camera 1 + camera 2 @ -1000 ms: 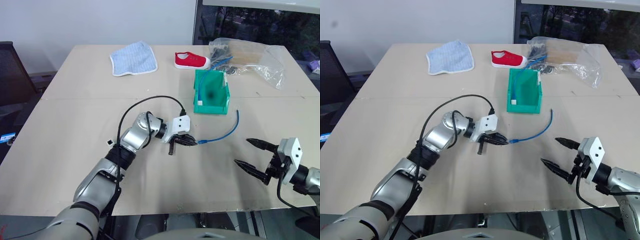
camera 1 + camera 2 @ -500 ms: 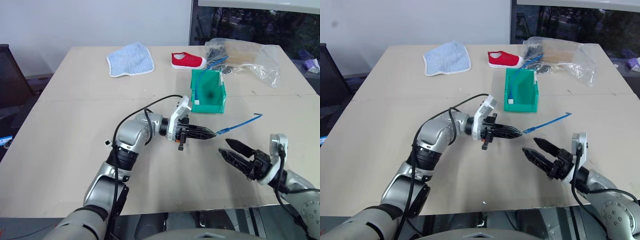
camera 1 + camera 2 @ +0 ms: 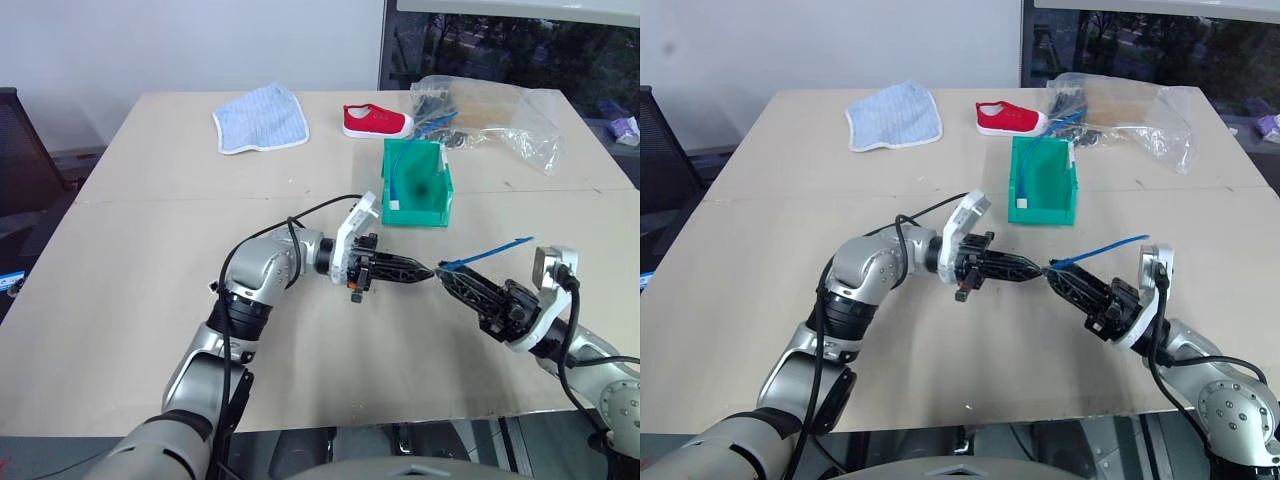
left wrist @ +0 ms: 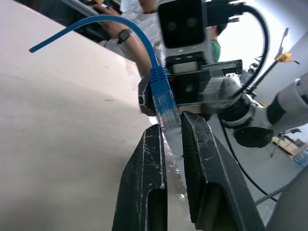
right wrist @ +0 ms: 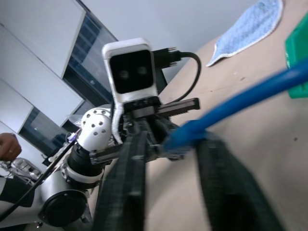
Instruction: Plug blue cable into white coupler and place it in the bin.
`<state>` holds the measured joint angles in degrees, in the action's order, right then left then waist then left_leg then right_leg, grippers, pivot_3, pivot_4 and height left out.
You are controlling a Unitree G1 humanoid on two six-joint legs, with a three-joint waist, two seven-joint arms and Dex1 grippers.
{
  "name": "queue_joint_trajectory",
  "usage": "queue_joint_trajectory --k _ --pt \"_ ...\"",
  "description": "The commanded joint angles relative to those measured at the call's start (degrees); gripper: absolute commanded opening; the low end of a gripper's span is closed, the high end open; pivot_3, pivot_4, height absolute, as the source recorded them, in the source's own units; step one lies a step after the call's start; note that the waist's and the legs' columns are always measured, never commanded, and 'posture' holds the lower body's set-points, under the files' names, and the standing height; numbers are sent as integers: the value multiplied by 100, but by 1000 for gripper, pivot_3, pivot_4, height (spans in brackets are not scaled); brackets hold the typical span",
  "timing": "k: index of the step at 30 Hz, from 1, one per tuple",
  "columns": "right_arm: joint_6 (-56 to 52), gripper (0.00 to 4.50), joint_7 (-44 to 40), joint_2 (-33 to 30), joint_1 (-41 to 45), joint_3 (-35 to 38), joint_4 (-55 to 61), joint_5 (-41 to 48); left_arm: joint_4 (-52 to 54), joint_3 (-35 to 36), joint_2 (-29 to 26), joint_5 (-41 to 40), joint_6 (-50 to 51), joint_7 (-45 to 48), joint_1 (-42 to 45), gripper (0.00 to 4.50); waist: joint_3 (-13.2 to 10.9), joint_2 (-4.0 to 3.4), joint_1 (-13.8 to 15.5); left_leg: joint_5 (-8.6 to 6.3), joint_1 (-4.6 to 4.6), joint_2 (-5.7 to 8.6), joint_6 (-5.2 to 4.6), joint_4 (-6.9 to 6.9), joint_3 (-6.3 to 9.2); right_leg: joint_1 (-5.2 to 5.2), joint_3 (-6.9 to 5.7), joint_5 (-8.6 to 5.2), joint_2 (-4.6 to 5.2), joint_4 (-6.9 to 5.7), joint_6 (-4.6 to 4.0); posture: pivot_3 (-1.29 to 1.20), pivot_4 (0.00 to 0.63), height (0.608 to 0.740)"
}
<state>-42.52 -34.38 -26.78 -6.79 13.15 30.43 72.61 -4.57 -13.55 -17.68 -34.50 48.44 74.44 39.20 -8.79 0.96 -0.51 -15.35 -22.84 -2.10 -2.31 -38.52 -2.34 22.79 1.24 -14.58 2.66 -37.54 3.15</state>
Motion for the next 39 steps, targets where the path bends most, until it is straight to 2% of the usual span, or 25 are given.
queue_joint_trajectory --k 1,3,6,8,9,10,12,17,21,23,25,28,32,39 --pt "-23 98 -116 -50 0 -43 218 222 181 -46 -45 -63 -9 15 -80 0 0 0 -1 0 -1 0 0 0 2 0 -2 0 0 0 0 0 150 740" --pt "-26 98 -135 -79 17 -11 201 273 275 -117 -96 19 -222 102 -202 0 0 0 -5 0 0 0 0 0 2 0 -1 0 0 0 0 0 150 740" --pt "-72 0 -179 -162 25 26 178 346 434 -168 -152 46 -414 155 -345 1360 0 0 -6 0 -1 -1 0 0 0 0 0 0 0 1 0 0 150 740" --pt "-74 0 -231 -221 16 29 152 356 547 -134 -152 67 -460 6 -423 2438 0 0 0 0 -1 -1 0 0 0 0 1 0 0 1 0 0 150 740" --pt "-66 0 -265 -252 21 55 112 356 614 -62 -128 123 -499 -230 -469 2844 0 1 1 0 -1 -1 0 0 0 0 0 0 1 1 0 0 150 740" --pt "-53 0 -286 -272 35 82 67 353 693 -6 -127 138 -501 -392 -510 3031 -1 1 2 0 -1 -1 0 0 0 0 0 0 1 1 -1 0 150 740" --pt "-11 0 -339 -302 97 132 -73 312 1171 122 -305 9 -413 -514 -746 3809 -1 1 -8 0 -2 -2 0 0 0 0 1 0 2 2 0 0 150 740" --pt "172 0 -346 -210 260 114 -345 -11 2714 918 -659 11 -487 -1651 -1725 3809 -1 1 -26 0 2 -14 0 10 -2 9 8 0 2 1 0 0 150 740" --pt "456 0 -324 3 512 20 -714 -479 4043 2412 -170 306 -1100 -3529 -2812 3809 -1 3 -28 0 -2 -18 0 12 3 10 4 0 8 -1 0 0 150 740" --pt "484 0 -386 37 620 -71 -836 -671 4502 2661 -229 1051 -1725 -3934 -3696 3809 0 3 -53 0 0 -17 0 12 -6 10 14 1 13 0 0 0 150 740" --pt "485 0 -454 30 702 -98 -939 -779 4708 2677 -290 1425 -2113 -4148 -4205 3809 -1 5 -17 0 7 -14 1 15 -19 9 25 1 14 1 0 0 150 740" --pt "479 0 -617 -41 896 -203 -1179 -1021 4821 3161 159 2038 -2621 -5019 -5250 3809 -2 9 30 0 3 -12 1 12 -20 8 19 0 21 9 -3 0 150 740" --pt "522 0 -856 -73 1084 -240 -1481 -1300 4573 3143 743 2575 -2915 -5861 -6010 3809 0 21 60 -1 4 -6 1 10 -31 -1 21 -10 36 28 -22 0 150 740" --pt "602 0 -1141 -34 1138 -258 -1684 -1586 3931 2641 1237 3082 -3320 -6443 -6329 3809 1 24 116 -1 3 -3 0 8 -33 -4 18 -9 42 37 -21 0 150 740"
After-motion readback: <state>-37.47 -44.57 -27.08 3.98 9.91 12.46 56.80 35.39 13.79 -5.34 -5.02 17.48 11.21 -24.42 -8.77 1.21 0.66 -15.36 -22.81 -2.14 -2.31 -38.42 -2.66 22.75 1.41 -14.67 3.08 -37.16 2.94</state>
